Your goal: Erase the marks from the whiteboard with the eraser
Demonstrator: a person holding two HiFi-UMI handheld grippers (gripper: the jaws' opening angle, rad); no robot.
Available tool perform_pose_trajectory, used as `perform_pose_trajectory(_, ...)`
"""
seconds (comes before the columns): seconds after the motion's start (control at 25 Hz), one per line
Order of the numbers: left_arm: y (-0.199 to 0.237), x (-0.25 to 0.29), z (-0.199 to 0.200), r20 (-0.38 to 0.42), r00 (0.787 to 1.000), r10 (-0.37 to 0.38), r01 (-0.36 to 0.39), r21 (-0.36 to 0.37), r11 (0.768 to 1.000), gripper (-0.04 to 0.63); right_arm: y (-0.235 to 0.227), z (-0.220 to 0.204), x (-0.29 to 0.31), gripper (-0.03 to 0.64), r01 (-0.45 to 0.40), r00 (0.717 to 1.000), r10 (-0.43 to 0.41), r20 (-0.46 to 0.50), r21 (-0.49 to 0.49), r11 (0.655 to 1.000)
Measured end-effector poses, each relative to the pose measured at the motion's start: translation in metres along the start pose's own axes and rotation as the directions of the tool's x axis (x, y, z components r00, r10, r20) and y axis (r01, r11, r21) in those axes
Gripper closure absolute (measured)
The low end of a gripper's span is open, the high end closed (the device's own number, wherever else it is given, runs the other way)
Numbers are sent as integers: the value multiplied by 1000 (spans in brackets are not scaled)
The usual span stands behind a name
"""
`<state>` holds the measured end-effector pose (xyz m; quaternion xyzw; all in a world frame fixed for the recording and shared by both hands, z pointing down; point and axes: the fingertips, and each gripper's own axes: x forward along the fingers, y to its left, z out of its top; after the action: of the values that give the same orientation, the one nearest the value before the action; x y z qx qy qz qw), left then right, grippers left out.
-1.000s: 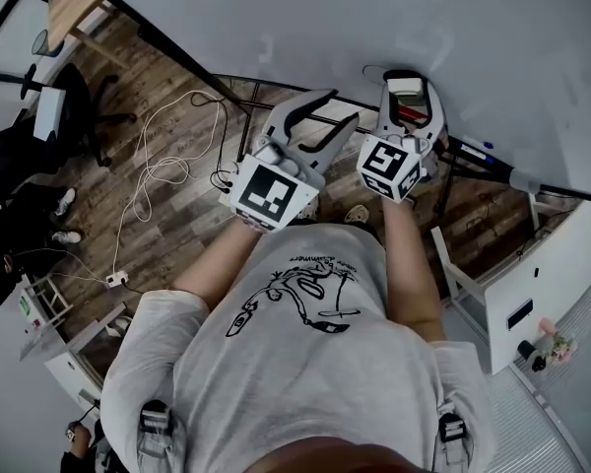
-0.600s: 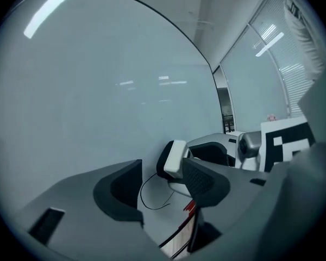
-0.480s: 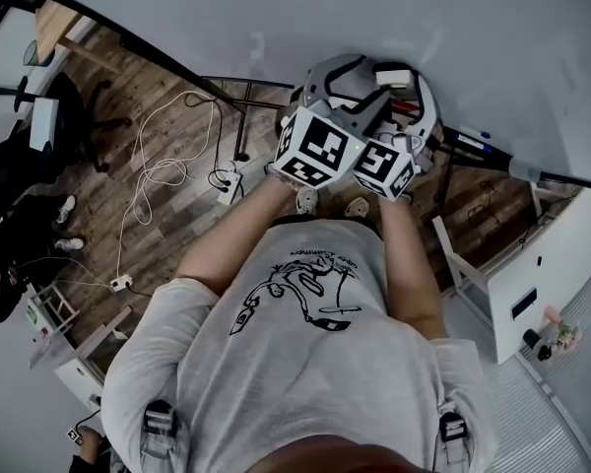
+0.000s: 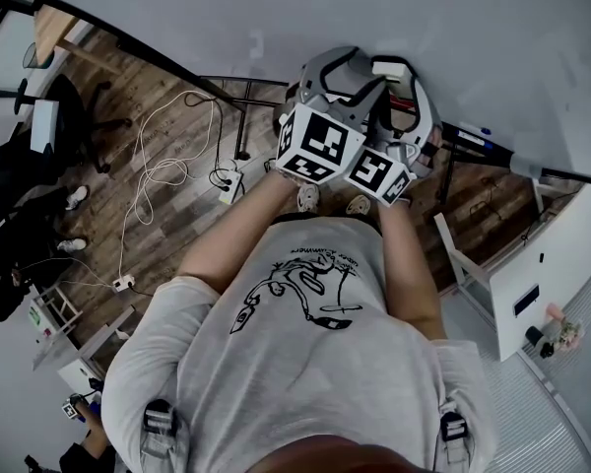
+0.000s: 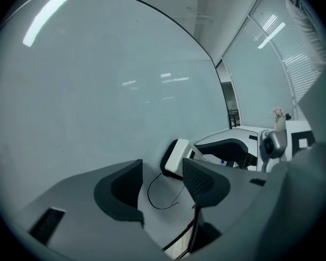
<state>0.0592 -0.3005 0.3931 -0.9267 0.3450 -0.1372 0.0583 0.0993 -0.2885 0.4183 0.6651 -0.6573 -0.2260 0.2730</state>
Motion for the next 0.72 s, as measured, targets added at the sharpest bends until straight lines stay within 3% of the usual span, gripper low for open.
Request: perform_pose_trajectory(0.72, 6, -4, -14, -17, 1000, 3, -3, -29, 1000, 356, 12, -3, 7, 376, -17, 1000, 16, -7, -62, 998)
